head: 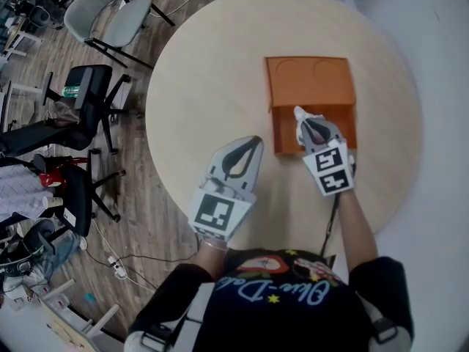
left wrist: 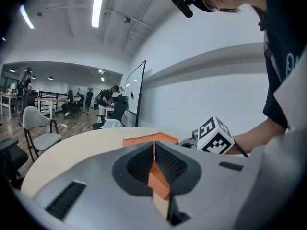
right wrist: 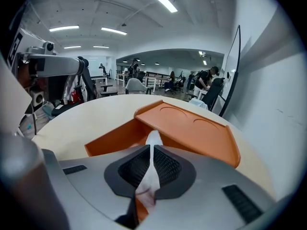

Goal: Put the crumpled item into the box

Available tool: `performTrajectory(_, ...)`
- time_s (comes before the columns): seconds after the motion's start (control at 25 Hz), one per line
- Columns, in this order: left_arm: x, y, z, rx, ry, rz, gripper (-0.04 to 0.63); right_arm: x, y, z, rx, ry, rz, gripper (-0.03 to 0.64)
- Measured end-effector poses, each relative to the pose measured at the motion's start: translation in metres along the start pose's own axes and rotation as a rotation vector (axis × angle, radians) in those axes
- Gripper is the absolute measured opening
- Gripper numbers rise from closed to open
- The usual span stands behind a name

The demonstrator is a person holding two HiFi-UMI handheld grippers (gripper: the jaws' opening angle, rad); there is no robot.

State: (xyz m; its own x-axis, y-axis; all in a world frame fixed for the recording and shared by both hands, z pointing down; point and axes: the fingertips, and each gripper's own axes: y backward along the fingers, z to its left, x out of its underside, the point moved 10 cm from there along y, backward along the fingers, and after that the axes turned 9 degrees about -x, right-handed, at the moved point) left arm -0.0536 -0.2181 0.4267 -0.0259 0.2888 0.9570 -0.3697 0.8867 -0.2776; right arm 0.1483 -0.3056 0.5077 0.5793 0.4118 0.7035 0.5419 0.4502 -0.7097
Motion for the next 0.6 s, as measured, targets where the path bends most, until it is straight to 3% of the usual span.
performTrajectory(0.32,-0.005,0.006,0.005,-0.011,-0.002,-0.008,-0.008,-0.007,0.002,0.001,0.005,-0.021,-0.017,0.003)
performTrajectory(0.6,-0.013,0.016,0.001,-0.017,-0.010,-0.024,-0.008,-0.024,0.041,0.005,0.059,-0.113,-0.235,0.000)
